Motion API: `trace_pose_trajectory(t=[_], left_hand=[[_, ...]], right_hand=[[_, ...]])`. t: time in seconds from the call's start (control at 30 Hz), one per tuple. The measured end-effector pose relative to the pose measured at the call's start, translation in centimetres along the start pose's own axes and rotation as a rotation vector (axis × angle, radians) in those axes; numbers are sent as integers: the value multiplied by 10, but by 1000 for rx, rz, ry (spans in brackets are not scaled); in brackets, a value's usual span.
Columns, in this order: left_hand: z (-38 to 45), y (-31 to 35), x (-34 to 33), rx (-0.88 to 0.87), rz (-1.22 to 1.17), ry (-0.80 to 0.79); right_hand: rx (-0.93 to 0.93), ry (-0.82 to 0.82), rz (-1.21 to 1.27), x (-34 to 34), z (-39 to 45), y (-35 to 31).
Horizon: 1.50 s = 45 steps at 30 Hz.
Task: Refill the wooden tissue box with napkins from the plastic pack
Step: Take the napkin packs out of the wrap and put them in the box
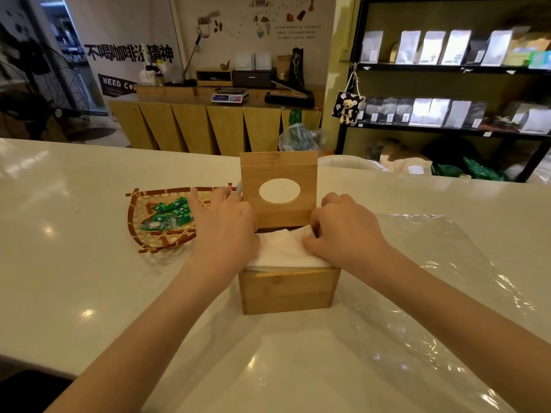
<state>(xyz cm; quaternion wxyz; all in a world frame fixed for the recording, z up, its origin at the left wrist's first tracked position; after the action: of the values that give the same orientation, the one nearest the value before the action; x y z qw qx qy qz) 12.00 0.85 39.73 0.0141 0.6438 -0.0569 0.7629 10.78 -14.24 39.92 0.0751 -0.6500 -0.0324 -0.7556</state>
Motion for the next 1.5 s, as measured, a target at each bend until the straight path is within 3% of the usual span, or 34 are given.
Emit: trace_pose_trajectory(t=[0.07,0.13,0.23,0.3,0.4,0.67,1.07,1.17,1.23,1.37,1.43,1.5], left_hand=[[-4,0,6,-23,-62,84],[-5,-4,10,-61,-192,28],[-4,-16,11,-125,-359,-306],[-4,-22,10,-129,-330,-520],[-5,-22,13,-172,-227,-618],[16,-8,-4,-176,6,-639],[19,-8,-9,-203,-1,-675],[12,-11,8,-255,-53,-584],[7,-17,23,-229,-195,-385],[17,-24,50,-143,-589,169],[28,-20,53,-191,-620,203],[38,-13,49,-240,-553,159]], right_hand=[[25,69,9,6,-2,0],[60,32,122,14,0,5],[82,-295,278,23,2,13],[85,-504,206,25,1,13],[101,-623,41,26,1,8],[99,-615,-183,14,16,-5],[107,-560,55,7,6,11],[163,-568,129,24,1,18],[165,-479,301,40,2,30],[56,87,582,57,23,49],[62,187,585,55,32,43],[104,114,598,46,39,34]])
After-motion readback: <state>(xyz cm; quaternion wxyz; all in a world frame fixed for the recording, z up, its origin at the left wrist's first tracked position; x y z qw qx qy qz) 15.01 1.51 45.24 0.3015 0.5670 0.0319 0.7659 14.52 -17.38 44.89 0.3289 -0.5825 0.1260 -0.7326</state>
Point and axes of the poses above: each hand's wrist, its own z-axis towards the middle knuckle, its own x-axis out of the back of the hand, y = z × x, the point moved 2 cm from there along z, towards the middle knuckle, and after that the axes turned 5 degrees about -y, right-handed, at the moved point
